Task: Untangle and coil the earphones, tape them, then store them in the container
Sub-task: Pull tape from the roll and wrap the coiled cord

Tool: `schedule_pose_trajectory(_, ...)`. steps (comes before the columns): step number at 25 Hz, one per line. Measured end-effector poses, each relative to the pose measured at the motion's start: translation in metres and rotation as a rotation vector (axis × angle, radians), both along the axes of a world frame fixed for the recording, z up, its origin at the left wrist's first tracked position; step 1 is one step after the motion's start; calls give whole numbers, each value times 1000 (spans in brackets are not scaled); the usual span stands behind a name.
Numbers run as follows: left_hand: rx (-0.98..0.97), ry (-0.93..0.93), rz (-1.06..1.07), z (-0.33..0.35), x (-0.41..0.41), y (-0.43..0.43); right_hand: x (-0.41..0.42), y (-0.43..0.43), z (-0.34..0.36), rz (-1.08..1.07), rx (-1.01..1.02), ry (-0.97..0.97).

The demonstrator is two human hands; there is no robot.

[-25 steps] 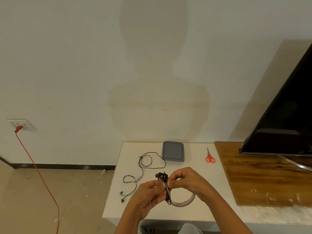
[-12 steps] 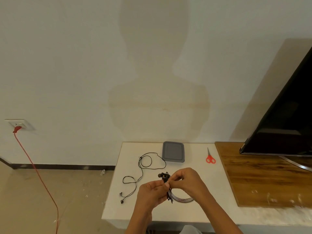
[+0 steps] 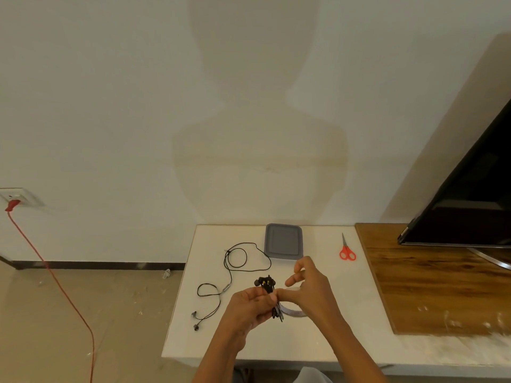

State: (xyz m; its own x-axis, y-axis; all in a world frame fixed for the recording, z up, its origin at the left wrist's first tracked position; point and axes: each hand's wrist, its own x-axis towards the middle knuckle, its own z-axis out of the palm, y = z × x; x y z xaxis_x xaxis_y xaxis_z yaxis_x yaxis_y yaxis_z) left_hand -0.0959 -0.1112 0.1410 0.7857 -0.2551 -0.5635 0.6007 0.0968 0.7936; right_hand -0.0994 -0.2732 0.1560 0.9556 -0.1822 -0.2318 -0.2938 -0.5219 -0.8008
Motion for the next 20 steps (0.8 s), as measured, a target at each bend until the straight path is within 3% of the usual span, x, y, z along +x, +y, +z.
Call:
schedule_pose_trajectory(3, 24, -56, -70, -14, 19, -3, 9, -7, -21, 44, 44, -18)
schedule_pose_trajectory(6, 218, -130, -116, -32, 34, -14, 15, -23, -41, 92, 59, -16)
schedule_pose_trajectory(9, 401, -202, -149, -50, 42, -30, 20, -34, -56, 124, -26, -35)
schedule_pose_trajectory(20, 618, -141, -72, -119, 56, -91, 32, -50, -147, -15, -390, -221)
